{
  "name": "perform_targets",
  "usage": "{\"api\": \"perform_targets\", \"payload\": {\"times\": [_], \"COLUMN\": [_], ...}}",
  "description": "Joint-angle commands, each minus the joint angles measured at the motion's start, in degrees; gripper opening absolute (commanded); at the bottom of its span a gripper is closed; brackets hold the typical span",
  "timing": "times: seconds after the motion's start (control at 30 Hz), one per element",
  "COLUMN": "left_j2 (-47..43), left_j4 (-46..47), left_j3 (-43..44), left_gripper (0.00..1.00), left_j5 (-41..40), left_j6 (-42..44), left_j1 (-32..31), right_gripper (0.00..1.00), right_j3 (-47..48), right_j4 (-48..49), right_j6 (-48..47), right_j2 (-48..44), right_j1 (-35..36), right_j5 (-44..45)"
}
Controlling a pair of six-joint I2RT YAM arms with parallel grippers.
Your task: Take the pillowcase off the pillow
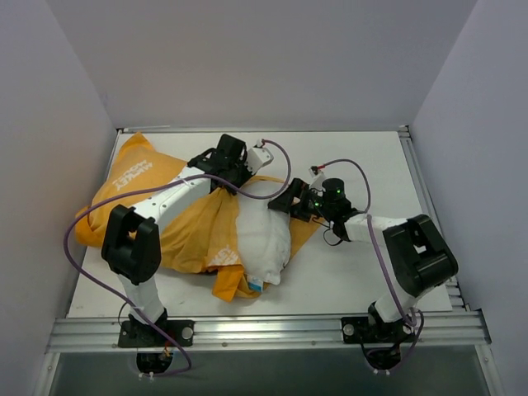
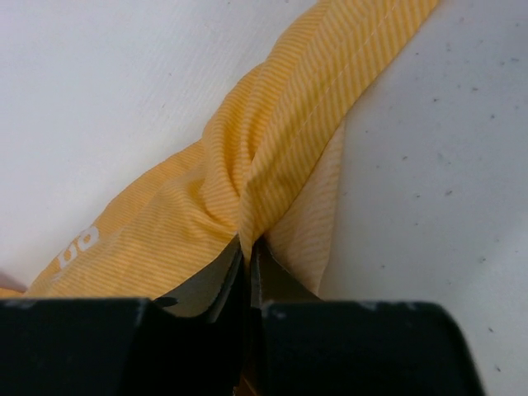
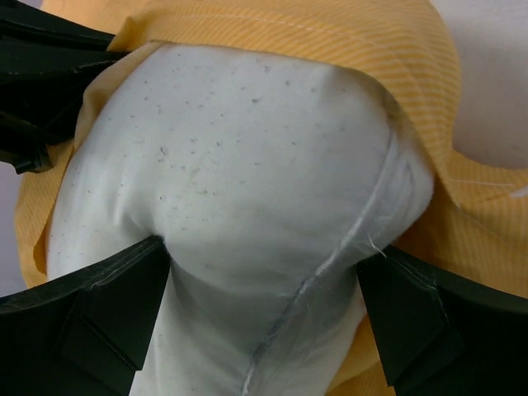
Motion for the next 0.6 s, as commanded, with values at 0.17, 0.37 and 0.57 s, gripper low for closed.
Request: {"api": "perform_targets", "payload": {"times": [0.17,0.37,0.57], "left_j2": [-0.01,1.83,9.82], "left_j4": [-1.33,-1.50,-6.15], "left_j3": [1.11,3.47,16.83], "left_gripper": [0.13,0.13,0.13], "left_j5": [-0.14,-0.31,-7.42], "left_j6": [-1.81,-3.82,-4.98], "left_j1": [0.39,2.32,5.22], "right_gripper": [0.65,0.00,0.00], "right_j3": [2.59,5.56,15.85], "right_j4": [19.75,4.94,-19.99], "right_j6": [7.66,1.65,-15.25], "right_j2": [8.25,4.92,-4.74], "right_j1": [5.51,6.82,16.13], "right_j5": [-0.11,2.60,10.16]}}
